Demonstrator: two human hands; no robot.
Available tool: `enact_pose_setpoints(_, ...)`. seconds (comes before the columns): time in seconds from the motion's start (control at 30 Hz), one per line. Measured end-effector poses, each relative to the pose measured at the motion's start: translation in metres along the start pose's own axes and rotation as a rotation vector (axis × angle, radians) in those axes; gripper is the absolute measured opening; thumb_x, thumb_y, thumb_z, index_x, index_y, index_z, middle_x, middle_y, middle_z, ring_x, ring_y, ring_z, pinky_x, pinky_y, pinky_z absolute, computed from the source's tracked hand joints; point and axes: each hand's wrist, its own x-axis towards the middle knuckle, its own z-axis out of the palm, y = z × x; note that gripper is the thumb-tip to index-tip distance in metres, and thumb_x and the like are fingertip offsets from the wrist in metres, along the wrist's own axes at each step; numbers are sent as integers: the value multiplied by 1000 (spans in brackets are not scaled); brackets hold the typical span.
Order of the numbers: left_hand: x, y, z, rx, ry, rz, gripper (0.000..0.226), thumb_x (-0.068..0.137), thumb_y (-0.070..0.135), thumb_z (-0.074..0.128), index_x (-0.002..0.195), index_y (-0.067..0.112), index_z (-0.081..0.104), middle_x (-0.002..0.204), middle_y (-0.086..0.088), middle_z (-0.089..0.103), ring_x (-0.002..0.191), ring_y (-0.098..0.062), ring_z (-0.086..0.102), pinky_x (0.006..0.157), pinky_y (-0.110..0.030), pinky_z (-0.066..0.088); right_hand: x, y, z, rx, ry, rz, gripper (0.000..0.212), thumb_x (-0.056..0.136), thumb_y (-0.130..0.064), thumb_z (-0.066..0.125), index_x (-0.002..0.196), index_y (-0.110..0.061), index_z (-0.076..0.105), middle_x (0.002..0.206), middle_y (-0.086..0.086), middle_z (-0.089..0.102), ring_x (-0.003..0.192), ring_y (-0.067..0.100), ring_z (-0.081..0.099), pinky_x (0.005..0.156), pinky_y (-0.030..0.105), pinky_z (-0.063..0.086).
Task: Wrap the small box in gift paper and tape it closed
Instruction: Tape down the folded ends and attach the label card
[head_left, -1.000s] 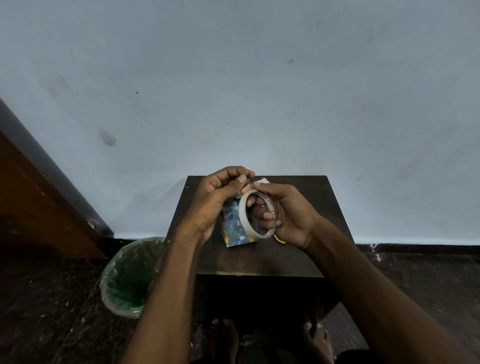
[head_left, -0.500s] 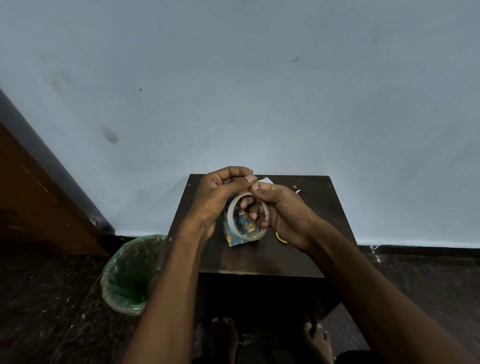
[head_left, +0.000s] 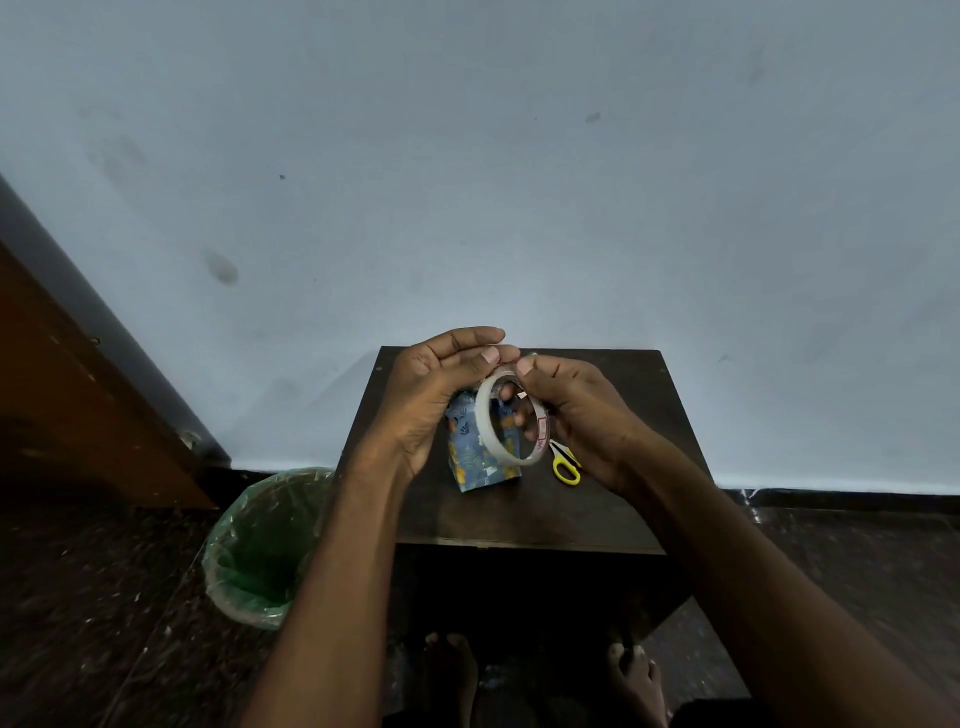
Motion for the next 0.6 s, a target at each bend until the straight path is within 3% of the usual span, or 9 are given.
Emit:
enact_pose_setpoints(0.07, 0, 0, 1, 31, -26, 14, 24, 96, 1, 70, 120, 6, 74, 115, -15, 80, 105, -23, 77, 92, -30, 61, 0, -1, 0, -45, 12, 1, 30, 110, -21, 49, 98, -4, 70, 90, 7, 68, 65, 15, 57, 54, 25, 45)
enact_pose_setpoints(0.17, 1, -1, 2, 66, -35, 37, 28, 97, 0, 69, 126, 2, 72, 119, -14, 79, 115, -26, 75, 97, -30, 60, 0, -1, -1, -69, 24, -1, 33, 112, -20, 46, 104, 5, 67, 85, 8, 67, 66, 15, 57, 57, 25, 46)
enact_pose_setpoints(0.33, 1, -1, 2, 159, -5, 75, 29, 97, 1, 71, 125, 5, 74, 123, -8, 78, 111, -18, 72, 93, -26, 58, -2, 0, -5, -149, -5, -42, 28, 112, -11, 45, 115, 2, 70, 86, 2, 69, 77, 11, 60, 69, 22, 51)
enact_pose_setpoints(0.6, -3, 3, 6, 106, -13, 65, 32, 89, -2, 78, 120, 0, 74, 120, -13, 79, 119, -30, 74, 103, -38, 59, 1, 4, -7, -250, 81, -114, 29, 111, -10, 46, 117, -5, 73, 91, -1, 68, 86, 11, 59, 77, 30, 51)
